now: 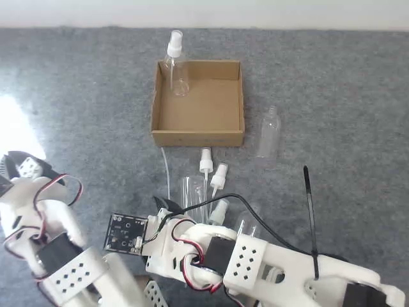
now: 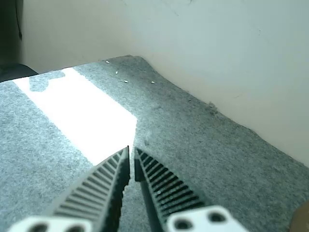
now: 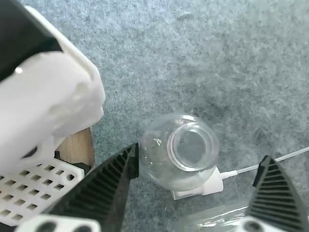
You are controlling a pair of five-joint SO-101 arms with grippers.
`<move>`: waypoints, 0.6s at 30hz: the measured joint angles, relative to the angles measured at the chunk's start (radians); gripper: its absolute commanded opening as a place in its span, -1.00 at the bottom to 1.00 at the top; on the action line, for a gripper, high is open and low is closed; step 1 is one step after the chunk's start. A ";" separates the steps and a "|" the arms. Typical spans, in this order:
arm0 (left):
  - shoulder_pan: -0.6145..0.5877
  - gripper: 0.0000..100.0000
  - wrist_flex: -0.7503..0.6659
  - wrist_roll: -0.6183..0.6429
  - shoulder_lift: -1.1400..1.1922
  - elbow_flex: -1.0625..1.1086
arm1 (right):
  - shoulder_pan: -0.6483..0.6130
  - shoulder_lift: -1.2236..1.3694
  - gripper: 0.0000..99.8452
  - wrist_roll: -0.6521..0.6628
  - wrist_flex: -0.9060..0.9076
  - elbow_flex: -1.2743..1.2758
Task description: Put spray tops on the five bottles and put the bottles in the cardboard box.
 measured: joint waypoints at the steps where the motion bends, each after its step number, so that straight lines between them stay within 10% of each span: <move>1: -0.002 -0.97 0.000 0.000 0.000 0.000 | 0.000 0.000 -0.40 0.000 0.000 0.000; 18: -0.002 -0.97 0.000 0.000 0.000 0.000 | 0.005 -0.014 -0.63 0.002 0.069 -0.057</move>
